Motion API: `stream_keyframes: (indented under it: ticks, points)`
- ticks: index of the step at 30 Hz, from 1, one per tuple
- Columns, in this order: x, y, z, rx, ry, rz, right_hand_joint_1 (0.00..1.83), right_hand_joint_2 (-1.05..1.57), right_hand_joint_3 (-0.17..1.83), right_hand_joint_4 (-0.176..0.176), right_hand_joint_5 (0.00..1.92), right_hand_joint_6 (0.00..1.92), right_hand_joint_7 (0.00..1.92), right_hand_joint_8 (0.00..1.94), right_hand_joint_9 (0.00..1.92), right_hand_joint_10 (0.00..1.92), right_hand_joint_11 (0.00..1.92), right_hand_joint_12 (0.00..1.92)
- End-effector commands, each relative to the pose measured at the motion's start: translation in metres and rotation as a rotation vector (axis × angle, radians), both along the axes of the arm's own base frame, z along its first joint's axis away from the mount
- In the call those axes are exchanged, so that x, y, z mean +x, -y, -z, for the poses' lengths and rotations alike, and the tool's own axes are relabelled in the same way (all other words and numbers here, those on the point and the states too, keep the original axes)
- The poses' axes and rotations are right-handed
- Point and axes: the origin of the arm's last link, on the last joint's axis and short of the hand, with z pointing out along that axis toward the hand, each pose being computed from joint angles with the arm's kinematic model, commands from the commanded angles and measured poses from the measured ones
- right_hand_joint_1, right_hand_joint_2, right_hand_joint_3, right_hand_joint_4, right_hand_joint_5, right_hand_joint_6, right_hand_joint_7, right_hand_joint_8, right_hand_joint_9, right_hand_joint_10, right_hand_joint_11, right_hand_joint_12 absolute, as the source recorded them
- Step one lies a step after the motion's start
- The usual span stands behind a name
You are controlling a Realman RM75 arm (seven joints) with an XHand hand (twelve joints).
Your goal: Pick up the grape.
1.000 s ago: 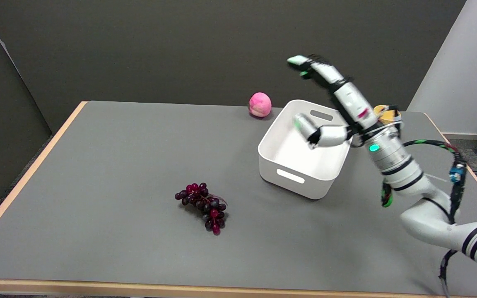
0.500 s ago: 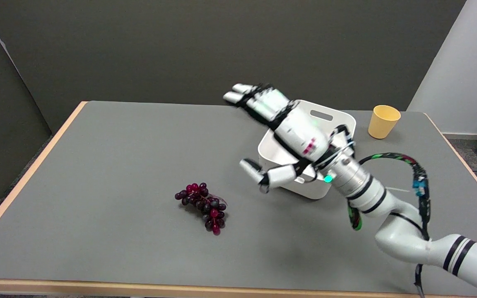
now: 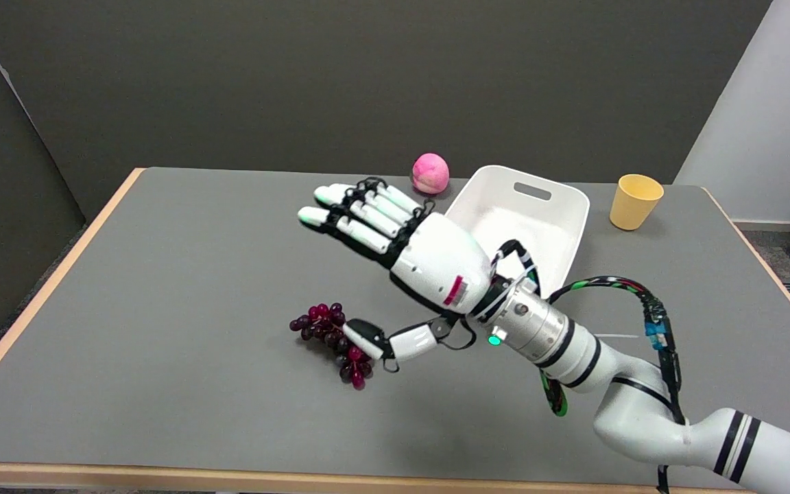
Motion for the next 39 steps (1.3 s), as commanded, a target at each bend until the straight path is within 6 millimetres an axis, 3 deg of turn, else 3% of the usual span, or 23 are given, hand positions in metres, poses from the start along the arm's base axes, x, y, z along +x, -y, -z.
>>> stream_keyframes:
  ticks: [1,4,10,18,21,26,31,36,39]
  points:
    - [0.007,-0.024,0.031,0.092,-0.017,0.019,0.57,0.62,0.94,0.033,0.07,0.3,0.07,0.23,0.01,0.53,0.01,1.14]
    - [0.008,-0.03,0.029,0.118,0.009,0.064,0.45,0.6,0.97,0.033,0.08,0.31,0.1,0.23,0.03,0.58,0.05,1.11]
    - [0.004,-0.036,0.034,0.182,0.111,0.235,0.29,0.67,0.85,0.036,0.11,0.33,0.17,0.26,0.11,0.61,0.08,1.22]
    - [0.002,-0.038,0.056,0.25,0.21,0.432,0.15,0.66,0.85,0.037,0.13,0.34,0.21,0.28,0.15,0.64,0.13,1.26]
    - [-0.008,-0.036,0.07,0.257,0.233,0.491,0.15,0.66,0.85,0.042,0.14,0.35,0.22,0.28,0.16,0.63,0.14,1.27]
    - [-0.033,-0.017,0.083,0.203,0.284,0.577,0.21,0.66,0.86,0.048,0.14,0.35,0.22,0.28,0.18,0.64,0.14,1.27]
    - [-0.029,0.013,0.081,0.156,0.298,0.555,0.28,0.68,0.85,0.044,0.14,0.35,0.22,0.28,0.17,0.64,0.13,1.26]
    - [-0.029,0.039,0.082,0.095,0.235,0.485,0.37,0.68,0.85,0.016,0.11,0.32,0.17,0.27,0.1,0.63,0.07,1.21]
    - [-0.036,0.049,0.082,0.038,0.172,0.439,0.36,0.63,0.96,-0.006,0.08,0.31,0.12,0.29,0.06,0.64,0.06,1.14]
